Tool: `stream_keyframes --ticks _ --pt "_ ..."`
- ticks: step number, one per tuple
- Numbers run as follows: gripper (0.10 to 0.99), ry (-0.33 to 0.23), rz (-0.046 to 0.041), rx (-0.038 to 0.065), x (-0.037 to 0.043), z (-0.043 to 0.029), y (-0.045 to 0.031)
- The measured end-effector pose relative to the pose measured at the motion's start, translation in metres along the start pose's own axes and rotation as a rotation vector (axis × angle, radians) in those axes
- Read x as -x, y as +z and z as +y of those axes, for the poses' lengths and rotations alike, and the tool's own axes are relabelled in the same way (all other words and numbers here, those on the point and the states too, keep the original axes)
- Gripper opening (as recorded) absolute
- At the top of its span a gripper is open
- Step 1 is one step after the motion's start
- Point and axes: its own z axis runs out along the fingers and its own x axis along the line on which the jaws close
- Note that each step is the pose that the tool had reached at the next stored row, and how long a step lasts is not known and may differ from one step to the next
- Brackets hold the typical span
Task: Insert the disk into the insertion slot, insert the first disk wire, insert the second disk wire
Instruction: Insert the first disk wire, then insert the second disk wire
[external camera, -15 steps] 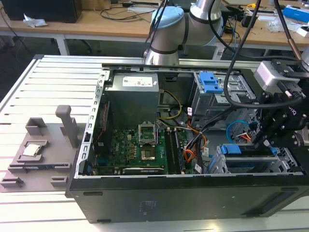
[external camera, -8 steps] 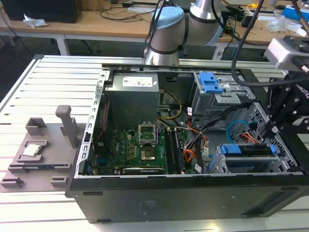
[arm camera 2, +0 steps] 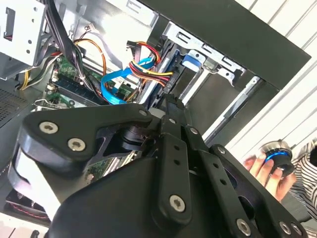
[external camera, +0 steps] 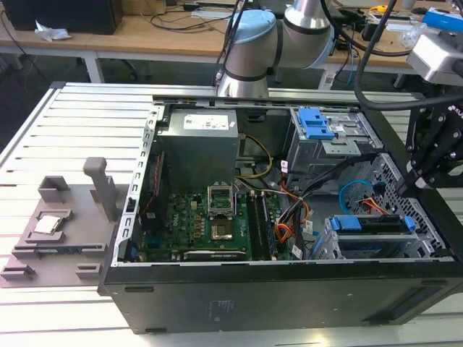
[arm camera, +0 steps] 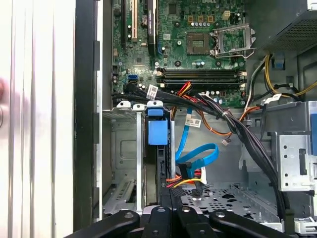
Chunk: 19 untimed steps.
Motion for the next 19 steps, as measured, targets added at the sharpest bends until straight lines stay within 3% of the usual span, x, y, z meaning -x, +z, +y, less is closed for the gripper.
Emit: stream_keyframes --ticks 7,8,9,11,12,13,15,19 --pt "0.114 0.0 0.0002 0.0 0.0 0.0 -0.0003" --pt "0.169 0.0 0.0001 0.0 0.0 0.0 -0.0003" --pt "0.169 0.0 0.0001 0.0 0.0 0.0 -0.0003" --pt "0.302 0.0 0.0002 0.0 0.0 0.0001 -0.0004" --pt "0.302 0.0 0.0002 0.0 0.0 0.0 -0.0005" --pt "0.302 -0.006 0.0008 0.0 0.0006 0.0001 -0.0004" --pt "0.302 -0.081 0.0029 0.0 0.0006 0.0 0.0009" --pt "0.302 -0.1 -0.0032 -0.001 0.013 0.0011 0.0038"
